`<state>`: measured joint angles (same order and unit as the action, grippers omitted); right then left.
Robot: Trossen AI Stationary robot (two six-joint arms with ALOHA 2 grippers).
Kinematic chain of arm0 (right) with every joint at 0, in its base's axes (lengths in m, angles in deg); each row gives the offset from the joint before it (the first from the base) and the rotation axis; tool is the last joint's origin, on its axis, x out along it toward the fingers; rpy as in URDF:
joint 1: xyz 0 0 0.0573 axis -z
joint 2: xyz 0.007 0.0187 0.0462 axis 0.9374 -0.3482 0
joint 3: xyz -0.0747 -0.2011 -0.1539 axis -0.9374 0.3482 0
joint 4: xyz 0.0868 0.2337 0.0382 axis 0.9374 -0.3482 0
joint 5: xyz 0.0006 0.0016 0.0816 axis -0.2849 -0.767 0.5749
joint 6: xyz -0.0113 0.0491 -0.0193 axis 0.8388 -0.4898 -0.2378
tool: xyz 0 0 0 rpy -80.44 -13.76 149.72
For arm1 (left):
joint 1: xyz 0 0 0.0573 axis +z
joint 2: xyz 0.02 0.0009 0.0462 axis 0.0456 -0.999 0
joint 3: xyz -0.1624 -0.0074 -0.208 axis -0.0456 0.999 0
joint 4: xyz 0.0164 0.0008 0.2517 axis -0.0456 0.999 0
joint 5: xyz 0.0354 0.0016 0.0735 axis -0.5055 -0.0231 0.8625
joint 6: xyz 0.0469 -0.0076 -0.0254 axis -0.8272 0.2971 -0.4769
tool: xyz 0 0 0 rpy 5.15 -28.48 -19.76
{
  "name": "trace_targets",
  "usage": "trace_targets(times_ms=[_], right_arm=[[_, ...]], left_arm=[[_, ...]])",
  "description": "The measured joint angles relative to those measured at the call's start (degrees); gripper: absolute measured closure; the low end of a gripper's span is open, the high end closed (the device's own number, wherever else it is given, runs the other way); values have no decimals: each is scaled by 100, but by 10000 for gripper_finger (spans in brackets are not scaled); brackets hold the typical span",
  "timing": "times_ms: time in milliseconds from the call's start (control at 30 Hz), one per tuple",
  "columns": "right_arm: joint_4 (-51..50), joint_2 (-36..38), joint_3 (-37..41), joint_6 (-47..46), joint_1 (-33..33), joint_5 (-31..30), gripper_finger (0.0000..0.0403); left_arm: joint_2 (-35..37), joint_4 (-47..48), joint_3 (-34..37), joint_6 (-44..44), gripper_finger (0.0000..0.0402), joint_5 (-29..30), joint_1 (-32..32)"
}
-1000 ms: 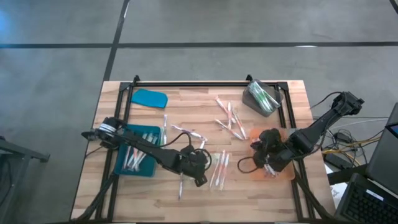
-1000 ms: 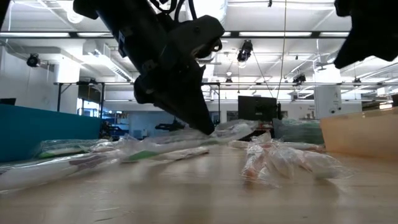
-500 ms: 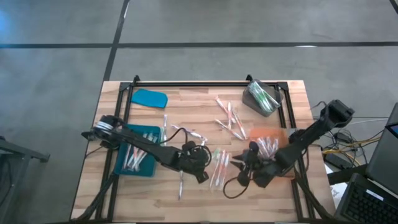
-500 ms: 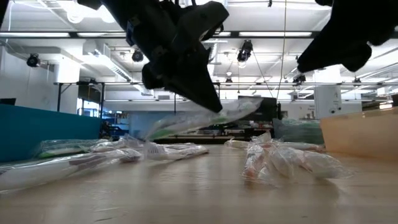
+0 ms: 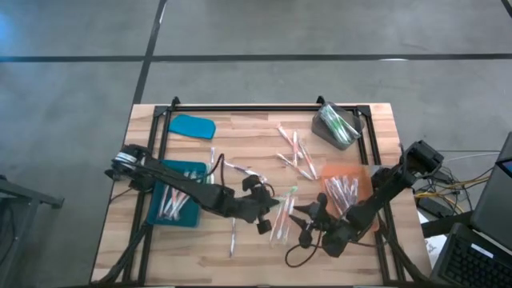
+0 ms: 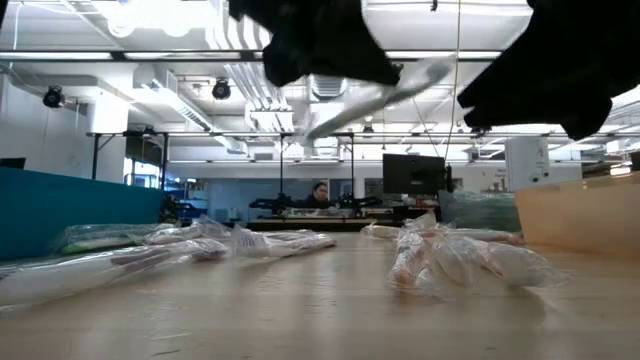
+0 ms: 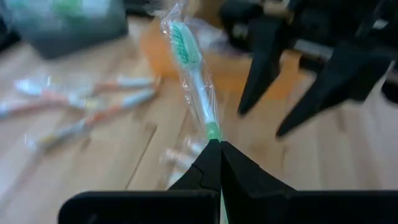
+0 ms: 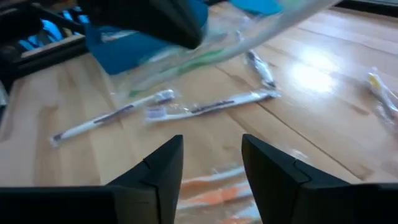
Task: Pick & Place Toothbrushes
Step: Put the green toothbrush into the black bin
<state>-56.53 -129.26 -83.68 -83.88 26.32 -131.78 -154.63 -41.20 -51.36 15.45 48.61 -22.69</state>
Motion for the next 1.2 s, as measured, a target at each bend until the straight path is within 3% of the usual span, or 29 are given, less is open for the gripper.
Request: trace_targets(times_ms=[300,533,1200], right_arm=[[1230,10,2,1372,-31,-4,208],[2014,68,0,2174,-31,18,195],[3341,135,0,3466,153,382,229]], left_arm=[[225,-843,0,-792,401,-515,-2],[252,-1556,0,-1267,401,-1306,-4],[255,-2036,0,-2198,401,-1747,4]])
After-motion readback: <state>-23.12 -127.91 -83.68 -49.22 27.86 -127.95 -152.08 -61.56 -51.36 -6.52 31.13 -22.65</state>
